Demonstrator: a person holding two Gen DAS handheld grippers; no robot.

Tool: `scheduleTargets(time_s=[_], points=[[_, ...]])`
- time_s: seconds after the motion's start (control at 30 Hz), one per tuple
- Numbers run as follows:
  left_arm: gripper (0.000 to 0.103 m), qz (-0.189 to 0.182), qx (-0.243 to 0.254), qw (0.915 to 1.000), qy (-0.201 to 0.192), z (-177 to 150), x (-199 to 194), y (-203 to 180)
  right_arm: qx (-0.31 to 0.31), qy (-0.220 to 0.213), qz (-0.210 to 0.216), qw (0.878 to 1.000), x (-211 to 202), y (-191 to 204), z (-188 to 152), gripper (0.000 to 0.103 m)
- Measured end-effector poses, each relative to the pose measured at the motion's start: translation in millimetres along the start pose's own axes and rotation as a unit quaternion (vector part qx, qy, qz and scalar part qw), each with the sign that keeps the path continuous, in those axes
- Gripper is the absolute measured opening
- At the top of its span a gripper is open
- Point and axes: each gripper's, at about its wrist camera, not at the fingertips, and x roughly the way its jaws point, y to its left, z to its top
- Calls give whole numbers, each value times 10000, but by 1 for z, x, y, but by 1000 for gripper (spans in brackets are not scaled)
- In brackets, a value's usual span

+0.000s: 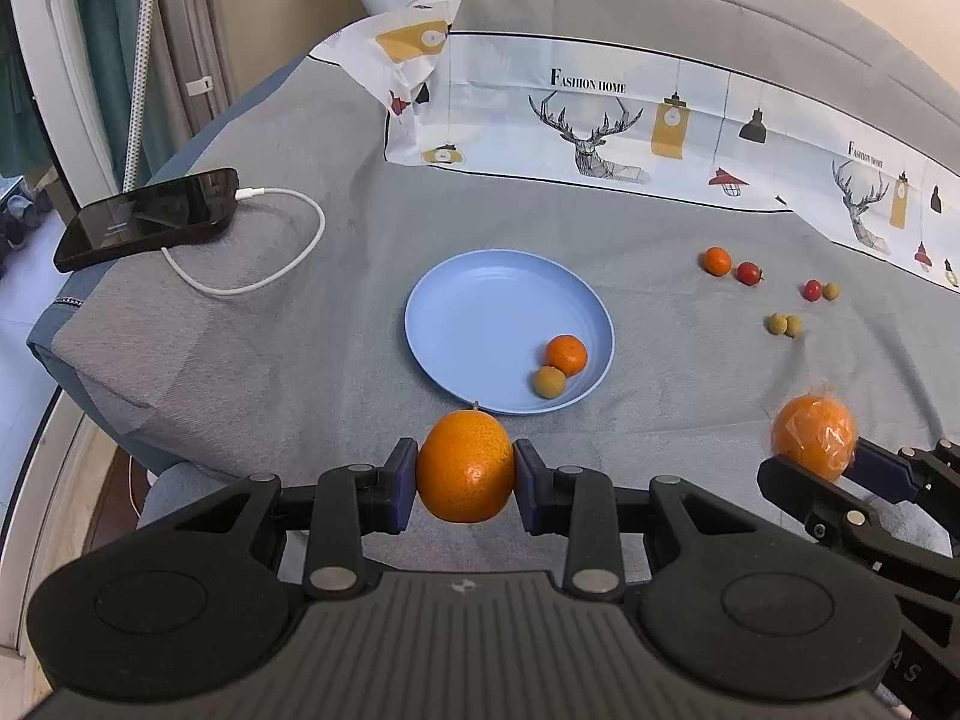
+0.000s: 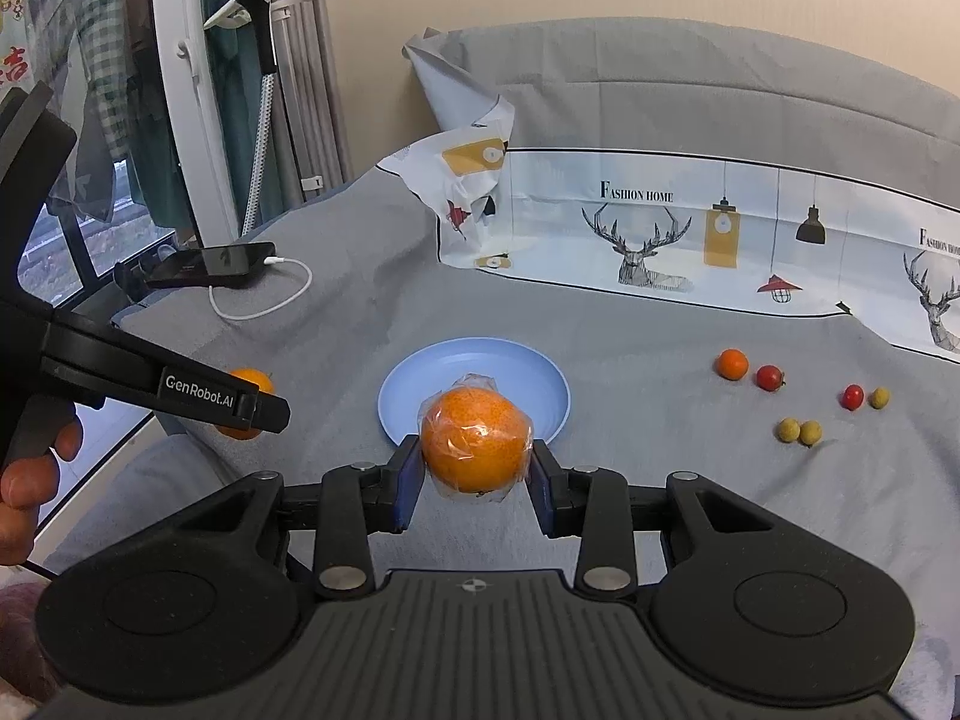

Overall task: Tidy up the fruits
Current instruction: 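Carry both held oranges over the blue plate with both tools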

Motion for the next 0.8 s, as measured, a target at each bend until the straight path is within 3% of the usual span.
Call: scheduleTargets(time_s=[0.8], points=[[37,96,-125,9996,218,23,33,3,2,283,-29,9996,30,-7,1,39]])
